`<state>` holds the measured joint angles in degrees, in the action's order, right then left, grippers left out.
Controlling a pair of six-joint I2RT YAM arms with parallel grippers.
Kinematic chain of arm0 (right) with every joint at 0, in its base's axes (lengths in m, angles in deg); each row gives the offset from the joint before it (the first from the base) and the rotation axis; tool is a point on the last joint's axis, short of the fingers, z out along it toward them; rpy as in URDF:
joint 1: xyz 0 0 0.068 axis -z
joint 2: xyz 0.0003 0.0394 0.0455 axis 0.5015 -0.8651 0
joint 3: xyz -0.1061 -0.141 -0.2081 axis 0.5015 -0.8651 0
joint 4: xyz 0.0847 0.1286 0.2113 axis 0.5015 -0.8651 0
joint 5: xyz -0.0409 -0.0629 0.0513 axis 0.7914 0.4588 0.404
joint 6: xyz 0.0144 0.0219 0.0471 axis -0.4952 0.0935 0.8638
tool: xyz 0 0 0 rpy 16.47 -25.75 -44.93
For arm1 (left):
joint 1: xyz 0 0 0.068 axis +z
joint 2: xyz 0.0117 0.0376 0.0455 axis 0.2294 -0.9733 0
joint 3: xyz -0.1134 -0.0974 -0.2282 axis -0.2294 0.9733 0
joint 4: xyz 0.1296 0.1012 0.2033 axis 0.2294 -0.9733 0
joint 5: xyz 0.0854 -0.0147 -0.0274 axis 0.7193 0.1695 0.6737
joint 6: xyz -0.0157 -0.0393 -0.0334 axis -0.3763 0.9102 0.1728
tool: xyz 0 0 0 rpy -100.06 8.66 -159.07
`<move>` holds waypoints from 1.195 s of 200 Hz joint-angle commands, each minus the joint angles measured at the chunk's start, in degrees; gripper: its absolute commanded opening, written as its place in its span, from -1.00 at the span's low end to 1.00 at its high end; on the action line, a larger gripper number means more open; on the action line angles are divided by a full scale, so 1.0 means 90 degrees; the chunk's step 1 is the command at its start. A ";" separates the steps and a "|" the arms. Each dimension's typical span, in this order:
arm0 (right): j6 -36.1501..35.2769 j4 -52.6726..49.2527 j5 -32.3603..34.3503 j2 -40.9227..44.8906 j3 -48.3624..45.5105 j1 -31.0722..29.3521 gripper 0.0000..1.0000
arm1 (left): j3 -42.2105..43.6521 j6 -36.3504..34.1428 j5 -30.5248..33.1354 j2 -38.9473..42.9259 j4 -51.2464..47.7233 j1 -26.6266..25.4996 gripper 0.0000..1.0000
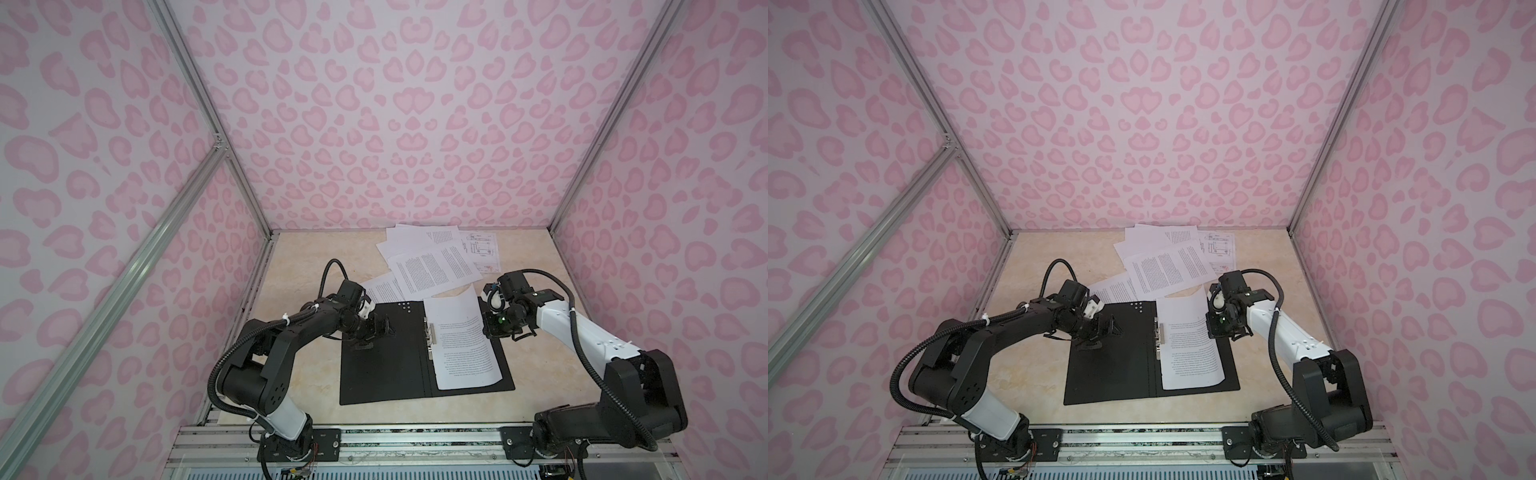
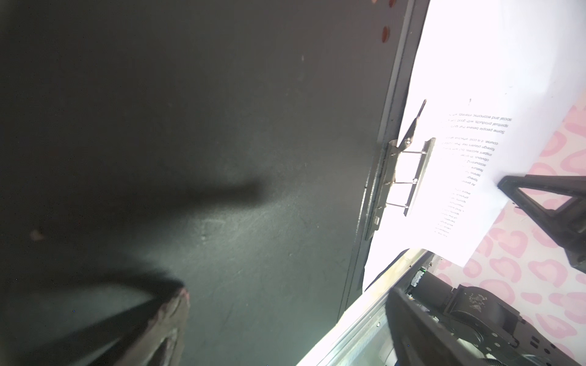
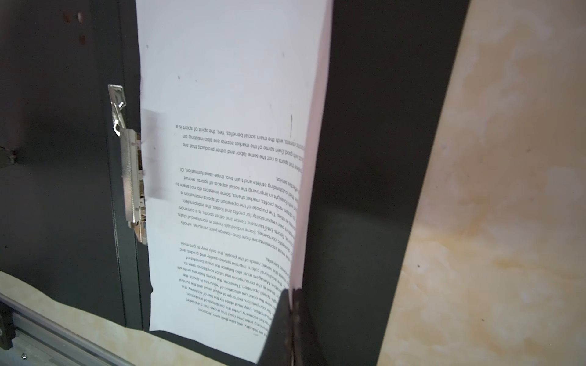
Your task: Put the files into the folder
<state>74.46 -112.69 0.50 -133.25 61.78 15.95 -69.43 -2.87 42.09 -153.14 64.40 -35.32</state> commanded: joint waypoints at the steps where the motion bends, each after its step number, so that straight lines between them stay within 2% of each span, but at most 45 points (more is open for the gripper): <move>1: -0.0087 -0.0107 0.0050 -0.0100 0.0030 -0.0063 -1.00 | -0.0009 0.0007 -0.0036 -0.0059 0.0014 0.0005 0.96; 25: -0.0080 -0.0068 0.0053 -0.0096 0.0013 -0.0067 -1.00 | -0.0068 0.0063 -0.0037 0.0059 0.0032 0.0004 0.95; 59: 0.0037 0.0155 -0.0151 -0.0134 -0.0024 -0.0078 -1.00 | -0.0373 0.0274 0.0738 0.0406 -0.0096 -0.0254 0.95; 85: 0.0239 0.0477 -0.0406 -0.0219 -0.0077 -0.0107 -1.00 | -0.0659 0.0562 0.0646 -0.0046 0.0071 -0.0615 0.96; 117: 0.0548 0.0844 -0.0610 -0.0290 -0.0181 -0.0196 -1.00 | -0.0662 0.0977 0.0850 -0.0431 0.0375 -0.0550 0.95; 154: 0.0980 0.1459 -0.0732 -0.0305 -0.0417 -0.0347 -1.00 | -0.0603 0.1191 0.1042 -0.0673 0.0493 -0.0134 0.95; 191: 0.1304 0.2152 -0.0769 -0.0590 -0.0507 -0.0536 -1.00 | -0.0309 0.1419 0.0939 -0.0766 0.0815 0.0670 0.96; 239: 0.1671 0.3055 -0.0851 -0.1383 -0.0124 -0.0869 -1.00 | -0.0180 0.1396 0.0816 -0.0891 0.0929 0.1614 0.96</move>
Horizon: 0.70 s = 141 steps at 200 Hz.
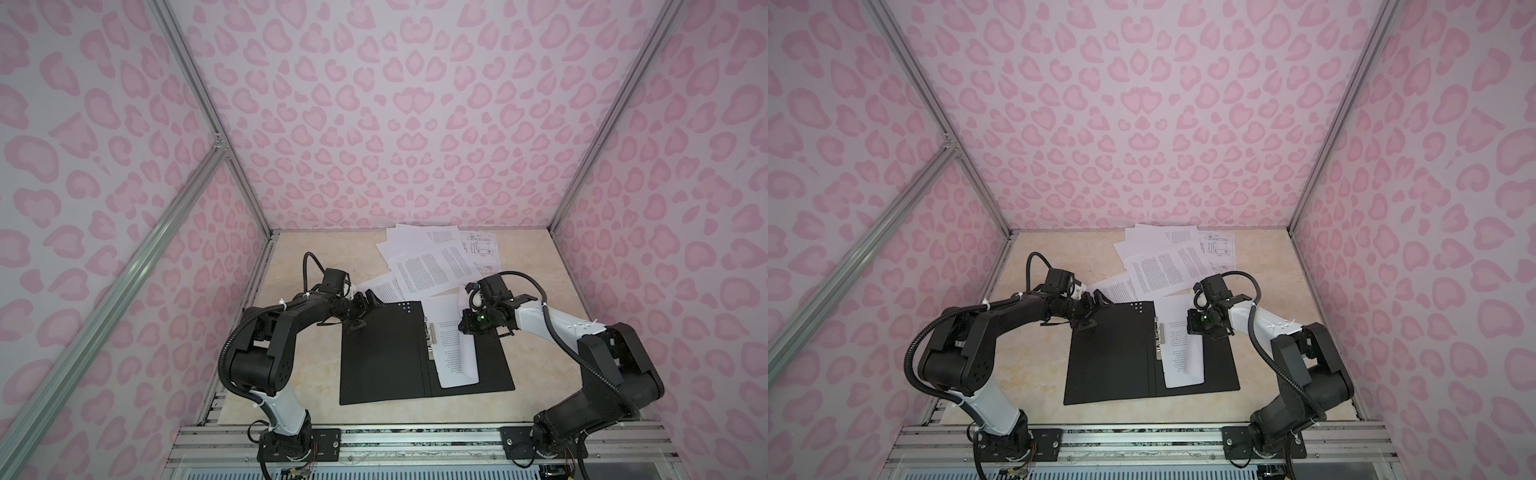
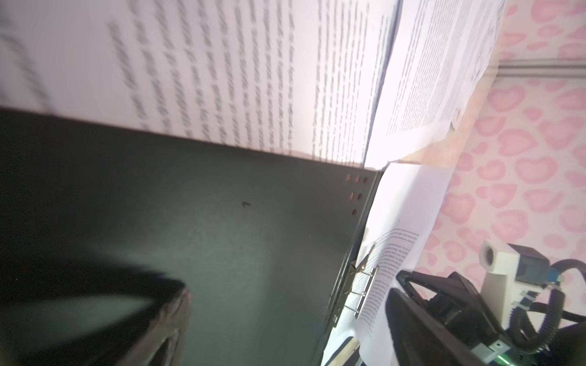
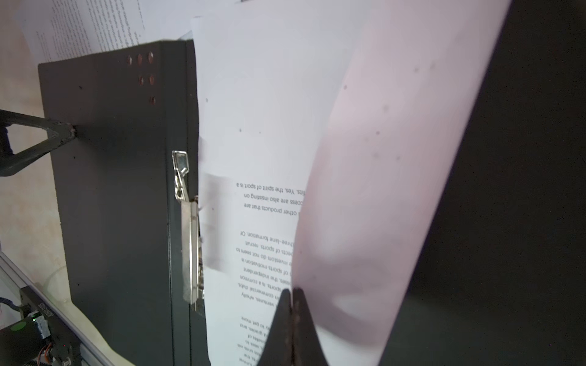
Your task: Put the files into the folder
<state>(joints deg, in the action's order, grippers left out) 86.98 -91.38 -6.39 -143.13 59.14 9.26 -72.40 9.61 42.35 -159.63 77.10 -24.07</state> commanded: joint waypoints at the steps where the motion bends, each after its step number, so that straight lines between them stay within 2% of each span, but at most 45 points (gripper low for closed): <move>1: 0.0283 0.0702 -0.0085 -0.0301 0.0174 -0.0136 -1.00 | 0.0150 0.0013 0.0766 -0.0175 -0.0484 0.0382 0.96; 24: 0.0431 0.0980 -0.0143 -0.0549 0.0345 -0.0281 -1.00 | 0.0169 0.0030 0.0760 -0.0111 -0.0412 0.0770 0.96; 44: 0.0495 0.1046 -0.0227 -0.0548 0.0393 -0.0282 -1.00 | -0.0002 -0.0099 0.0740 -0.0103 -0.0582 0.0830 0.95; 105: 0.0338 0.0334 -0.0196 0.0542 -0.0168 -0.0025 -1.00 | 0.0092 -0.0229 0.0727 0.0092 -0.0661 0.0698 0.95; 116: 0.0340 0.0195 -0.0129 0.0755 -0.0290 0.0010 -0.84 | 0.0113 -0.0245 0.0725 0.0118 -0.0666 0.0683 0.96; 131: 0.0372 0.0022 -0.0016 0.1045 -0.0482 0.0050 -0.48 | 0.0093 -0.0247 0.0718 0.0151 -0.0671 0.0674 0.96; 141: 0.0400 0.0009 0.0008 0.1173 -0.0590 0.0114 -0.34 | 0.0077 -0.0257 0.0717 0.0179 -0.0696 0.0672 0.95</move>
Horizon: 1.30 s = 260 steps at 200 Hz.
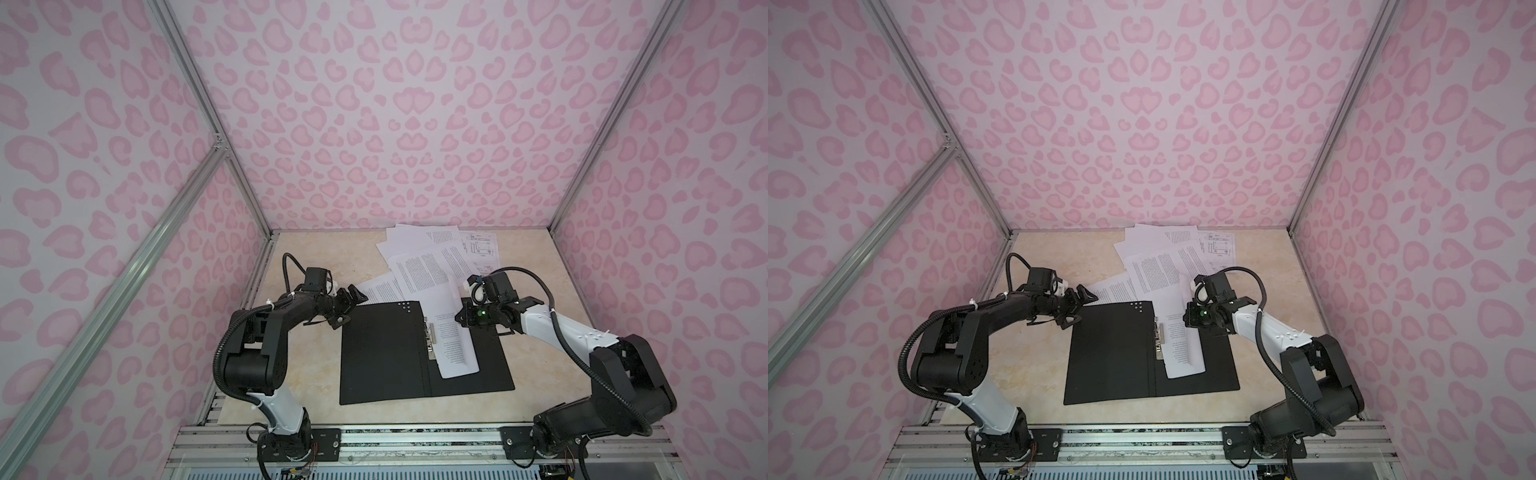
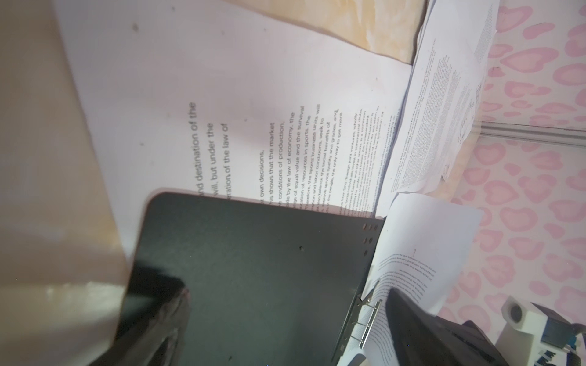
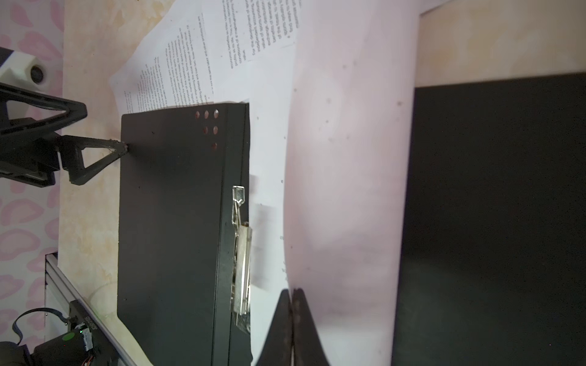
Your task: Put the files into the folder
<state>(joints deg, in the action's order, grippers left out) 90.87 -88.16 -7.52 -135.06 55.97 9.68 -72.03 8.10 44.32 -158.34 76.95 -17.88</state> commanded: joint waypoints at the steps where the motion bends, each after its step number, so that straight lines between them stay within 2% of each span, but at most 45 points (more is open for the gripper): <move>1: -0.0032 -0.0348 0.0135 0.0277 -0.0238 0.0067 -0.34 | 0.0029 -0.0089 0.0493 0.0042 -0.0681 -0.0015 0.95; 23: 0.0216 -0.0308 0.0274 0.0492 -0.0488 0.0482 -0.16 | -0.0073 -0.0125 0.0441 0.0156 -0.0770 -0.0060 0.96; 38: 0.0405 -0.0218 0.0430 0.0694 -0.0640 0.0863 -0.12 | -0.0177 -0.0216 0.0398 0.0288 -0.0877 -0.0124 0.95; 47: 0.0454 -0.0188 0.0635 0.0856 -0.0671 0.1074 -0.02 | -0.0277 -0.0326 0.0390 0.0381 -0.0993 -0.0190 0.95; 58: 0.0455 -0.0229 0.0891 0.1018 -0.0618 0.1250 0.00 | -0.0416 -0.0483 0.0392 0.0488 -0.1141 -0.0315 0.95; 64: 0.0444 -0.0257 0.1010 0.1083 -0.0561 0.1345 0.11 | -0.0504 -0.0576 0.0414 0.0550 -0.1254 -0.0384 0.96; 79: 0.0489 -0.0331 0.1338 0.1060 -0.0460 0.1564 0.13 | -0.0697 -0.0786 0.0506 0.0690 -0.1518 -0.0606 0.95; 112: 0.0246 -0.0211 0.0597 0.0390 -0.0230 0.2040 0.18 | -0.1002 -0.1161 0.0638 0.0723 -0.2015 -0.1390 0.96; 126: 0.0339 -0.0029 0.0583 0.0240 -0.0341 0.2088 0.44 | -0.1012 -0.1163 0.0557 0.0638 -0.2029 -0.1810 0.96; 139: 0.0451 0.0217 0.0491 0.0233 -0.0561 0.2120 0.57 | -0.1066 -0.1180 0.0600 0.0532 -0.2063 -0.2268 0.96; 162: 0.0619 0.0386 0.0480 0.0262 -0.0945 0.2230 0.56 | -0.1054 -0.1065 0.0552 0.0284 -0.1955 -0.2949 0.96; 186: 0.0797 0.0697 0.0187 0.0215 -0.1268 0.2287 0.52 | -0.0944 -0.0820 0.0484 -0.0059 -0.1682 -0.3323 0.96; 209: 0.1110 0.1086 -0.0033 0.0214 -0.1541 0.2266 0.48 | -0.0849 -0.0583 0.0488 -0.0270 -0.1456 -0.3334 0.96; 232: 0.1441 0.1476 -0.0238 0.0096 -0.1705 0.2146 0.46 | -0.1001 -0.0623 0.0907 -0.0413 -0.1605 -0.3306 0.96; 260: 0.1940 0.2160 -0.0484 -0.0260 -0.1769 0.1894 0.42 | -0.1072 -0.0596 0.1043 -0.0593 -0.1604 -0.3036 0.96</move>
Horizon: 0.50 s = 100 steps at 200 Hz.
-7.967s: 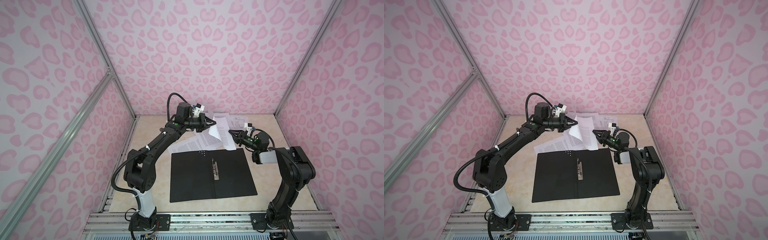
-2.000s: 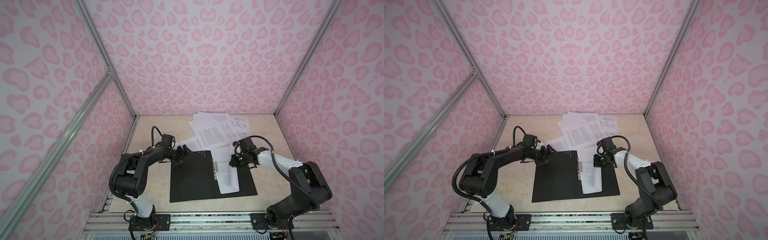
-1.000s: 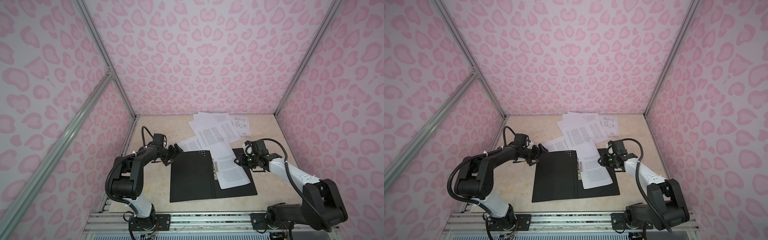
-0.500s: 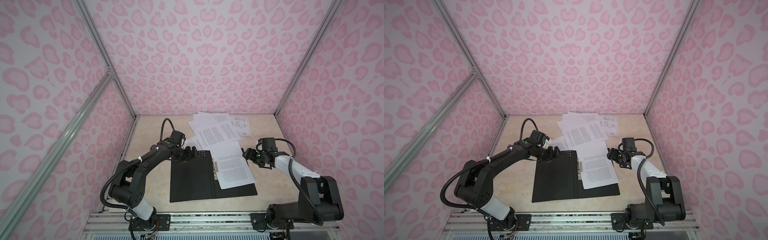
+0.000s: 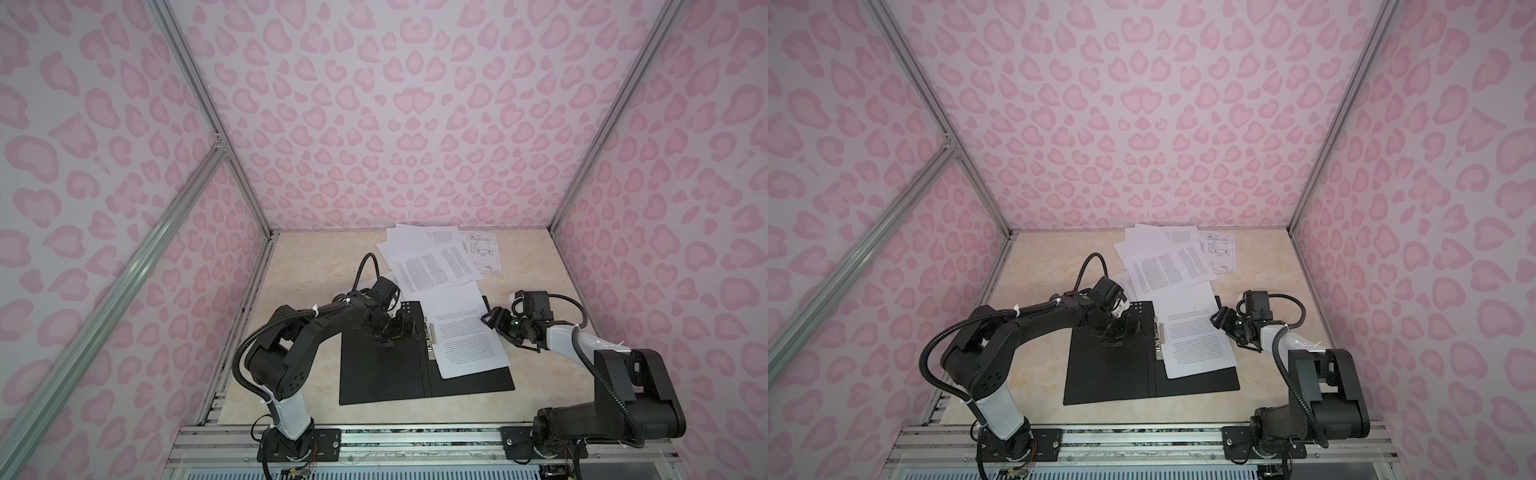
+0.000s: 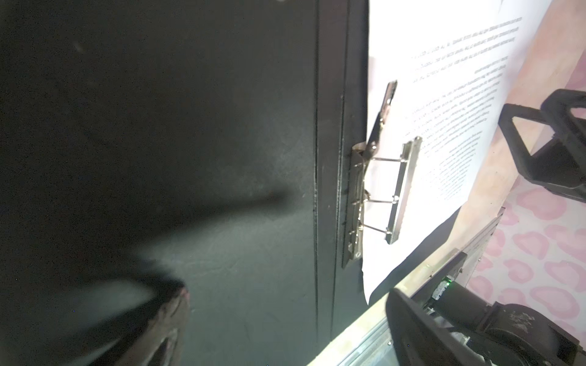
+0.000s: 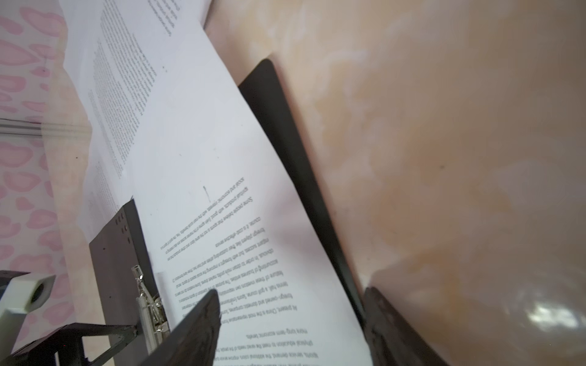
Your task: Put the files into the folder
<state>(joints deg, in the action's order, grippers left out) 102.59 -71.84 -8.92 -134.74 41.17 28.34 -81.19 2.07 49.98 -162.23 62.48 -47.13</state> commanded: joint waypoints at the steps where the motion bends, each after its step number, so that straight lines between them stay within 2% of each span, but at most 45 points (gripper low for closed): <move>1: 0.0660 0.0383 -0.0339 -0.0304 -0.0128 -0.0193 0.42 | -0.0055 0.0069 0.0415 -0.0167 0.0005 0.0225 0.96; 39: 0.1414 0.1243 -0.0235 -0.0625 -0.0092 -0.0821 0.38 | -0.0084 -0.0053 0.0467 -0.0309 0.0022 0.0883 0.96; 59: 0.1647 0.1624 -0.0279 -0.0698 -0.0037 -0.0961 0.29 | -0.0086 -0.0174 0.0536 -0.0376 -0.0049 0.1221 0.96; 72: 0.1373 0.1034 -0.0203 -0.0806 0.0356 -0.0957 0.27 | -0.0015 -0.0208 0.0480 -0.0372 -0.0033 0.1436 0.95; 83: 0.0779 0.0323 -0.0004 -0.0930 0.0867 -0.0954 0.29 | 0.0047 -0.0257 0.0400 -0.0300 -0.0009 0.1524 0.96; 100: 0.0116 -0.0077 0.0086 -0.1181 0.1464 -0.0904 0.29 | 0.0072 -0.0365 0.0322 -0.0222 -0.0060 0.1535 0.96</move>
<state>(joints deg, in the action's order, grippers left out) 111.94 -64.84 -9.23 -143.09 48.82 19.93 -81.56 1.37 47.44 -164.05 66.61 -33.82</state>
